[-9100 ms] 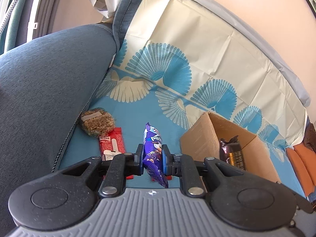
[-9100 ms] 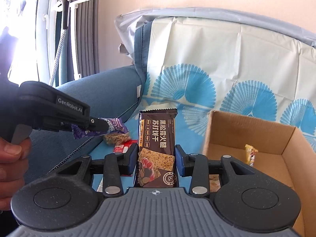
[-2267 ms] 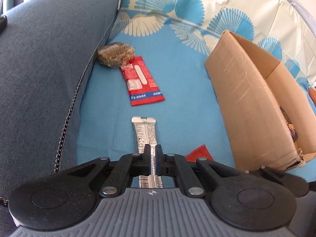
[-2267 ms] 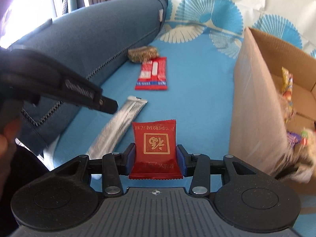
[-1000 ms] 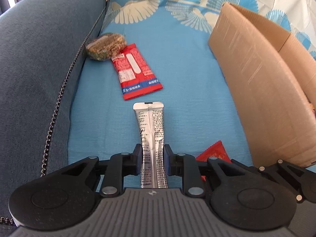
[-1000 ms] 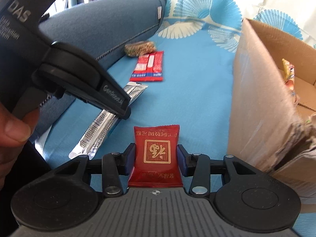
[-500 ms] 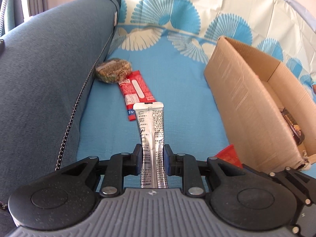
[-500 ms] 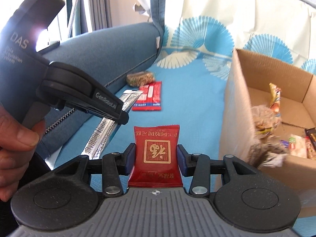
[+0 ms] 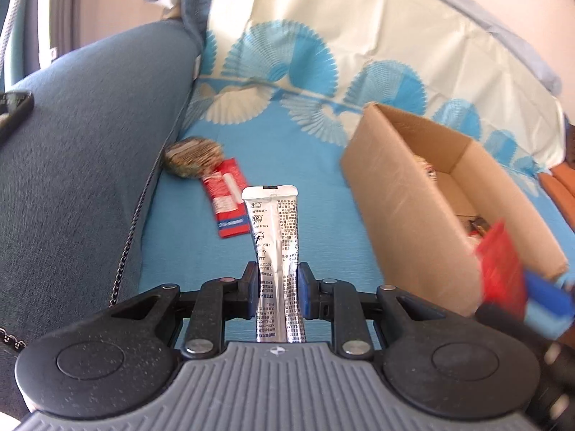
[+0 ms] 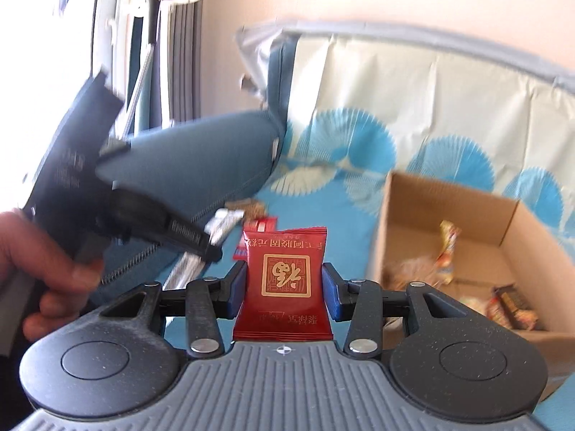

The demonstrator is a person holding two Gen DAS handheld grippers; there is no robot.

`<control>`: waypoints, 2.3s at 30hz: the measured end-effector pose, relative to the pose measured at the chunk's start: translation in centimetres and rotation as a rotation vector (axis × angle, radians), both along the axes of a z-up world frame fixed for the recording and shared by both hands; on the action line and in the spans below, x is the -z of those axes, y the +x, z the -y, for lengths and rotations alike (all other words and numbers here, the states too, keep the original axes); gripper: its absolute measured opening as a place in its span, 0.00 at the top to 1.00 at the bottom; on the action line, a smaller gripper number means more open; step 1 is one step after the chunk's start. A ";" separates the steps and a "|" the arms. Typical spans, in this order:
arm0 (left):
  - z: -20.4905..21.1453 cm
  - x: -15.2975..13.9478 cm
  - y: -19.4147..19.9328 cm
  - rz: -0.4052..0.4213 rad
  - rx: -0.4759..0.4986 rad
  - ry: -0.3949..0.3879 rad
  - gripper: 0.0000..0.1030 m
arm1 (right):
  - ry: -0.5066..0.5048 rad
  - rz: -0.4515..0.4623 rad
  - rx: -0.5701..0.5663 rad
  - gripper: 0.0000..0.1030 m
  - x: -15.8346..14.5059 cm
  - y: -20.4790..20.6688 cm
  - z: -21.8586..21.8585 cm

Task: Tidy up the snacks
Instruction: 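Lift both packets and carry them over the cardboard box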

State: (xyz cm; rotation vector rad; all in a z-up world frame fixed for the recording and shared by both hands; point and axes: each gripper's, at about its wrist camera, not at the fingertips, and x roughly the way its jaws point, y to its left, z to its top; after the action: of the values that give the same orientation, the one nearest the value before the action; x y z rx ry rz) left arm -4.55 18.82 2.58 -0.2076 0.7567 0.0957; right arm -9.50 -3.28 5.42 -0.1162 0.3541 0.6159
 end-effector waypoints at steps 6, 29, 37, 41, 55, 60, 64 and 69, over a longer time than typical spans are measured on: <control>1.4 -1.0 -1.8 0.089 0.093 -0.009 0.77 | 0.065 0.039 0.083 0.56 -3.4 -0.4 2.1; 4.2 -0.2 -2.1 0.084 0.304 0.030 0.76 | 0.216 0.043 0.343 0.56 -6.4 4.2 10.7; 2.7 -0.2 -1.5 0.074 0.263 -0.021 0.76 | 0.300 0.033 0.428 0.56 -6.0 5.9 14.9; 2.3 -0.6 -1.0 0.049 0.239 -0.039 0.76 | 0.338 0.032 0.421 0.56 -5.7 7.1 16.5; 3.3 -13.7 4.6 0.197 0.174 0.052 0.76 | 0.373 0.034 0.344 0.56 -4.2 13.8 18.9; 7.8 -16.4 7.0 0.239 0.210 0.071 0.76 | 0.430 0.003 0.358 0.56 -3.8 15.0 19.7; 12.5 -15.7 8.9 0.240 0.269 0.071 0.76 | 0.470 -0.020 0.366 0.56 -3.4 15.4 20.3; 17.3 -13.9 12.0 0.214 0.309 0.036 0.76 | 0.510 -0.038 0.380 0.56 -3.0 15.5 21.2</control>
State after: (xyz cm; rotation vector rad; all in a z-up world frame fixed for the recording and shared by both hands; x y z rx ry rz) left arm 7.45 1.55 16.52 -0.0627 0.5660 -0.2035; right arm 5.98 -24.50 8.42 0.4438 0.2377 0.3163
